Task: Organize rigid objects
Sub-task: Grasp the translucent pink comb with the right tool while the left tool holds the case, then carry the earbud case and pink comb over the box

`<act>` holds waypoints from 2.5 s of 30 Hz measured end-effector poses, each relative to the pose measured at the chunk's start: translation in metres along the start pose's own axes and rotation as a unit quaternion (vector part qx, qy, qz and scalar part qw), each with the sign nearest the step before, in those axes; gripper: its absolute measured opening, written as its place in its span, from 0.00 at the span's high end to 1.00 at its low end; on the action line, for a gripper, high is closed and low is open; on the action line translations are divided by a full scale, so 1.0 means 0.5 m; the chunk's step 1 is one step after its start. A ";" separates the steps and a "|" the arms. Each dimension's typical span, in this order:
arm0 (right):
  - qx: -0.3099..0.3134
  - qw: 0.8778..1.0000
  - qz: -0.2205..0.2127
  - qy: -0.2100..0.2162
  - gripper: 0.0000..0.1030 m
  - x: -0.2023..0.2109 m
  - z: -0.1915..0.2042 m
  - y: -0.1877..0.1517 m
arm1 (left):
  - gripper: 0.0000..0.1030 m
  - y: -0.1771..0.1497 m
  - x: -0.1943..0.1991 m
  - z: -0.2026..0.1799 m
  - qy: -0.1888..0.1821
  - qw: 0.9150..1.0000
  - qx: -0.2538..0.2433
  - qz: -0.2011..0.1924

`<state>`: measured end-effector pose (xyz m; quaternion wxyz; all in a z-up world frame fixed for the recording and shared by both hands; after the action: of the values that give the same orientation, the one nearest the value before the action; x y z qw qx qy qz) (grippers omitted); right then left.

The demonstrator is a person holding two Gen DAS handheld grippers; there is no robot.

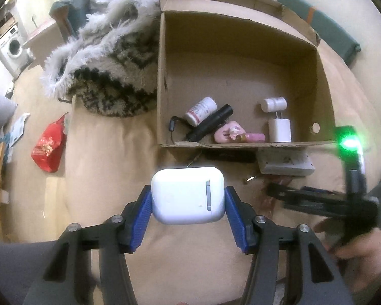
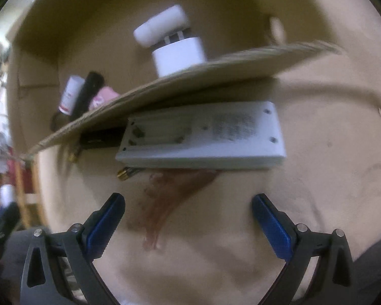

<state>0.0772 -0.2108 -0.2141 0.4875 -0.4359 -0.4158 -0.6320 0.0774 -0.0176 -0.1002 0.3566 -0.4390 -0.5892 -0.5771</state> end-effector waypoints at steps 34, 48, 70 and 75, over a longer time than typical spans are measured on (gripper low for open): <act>0.139 0.990 -0.003 0.013 0.74 -0.005 0.085 -0.105 | 0.49 -0.012 -0.011 0.023 0.001 1.000 0.025 0.017; 0.060 0.995 -0.059 0.048 0.73 0.008 0.030 -0.060 | 0.49 -0.018 -0.016 0.013 0.004 1.000 0.016 0.018; 0.106 0.980 -0.154 0.063 0.83 0.232 0.036 -0.076 | 0.49 -0.019 -0.028 0.013 0.022 1.000 0.005 0.011; 0.120 0.976 -0.174 0.057 0.83 0.251 0.044 -0.031 | 0.49 -0.022 -0.044 0.018 0.036 0.999 0.003 0.020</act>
<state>0.0470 -0.2190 -0.0894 0.4419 -0.2583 -0.5294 -0.6765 0.0759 -0.0106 -0.1251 0.3901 -0.4286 -0.5685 -0.5838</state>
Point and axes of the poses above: each gripper's, at about its wrist camera, not at the fingertips, and x roughly against the way its jaws point, z to its left, y to its top, the point moved 5 cm from there along -x, roughly the way its jaws point, and after that the axes turned 6 degrees about x, right-handed, at the moved point
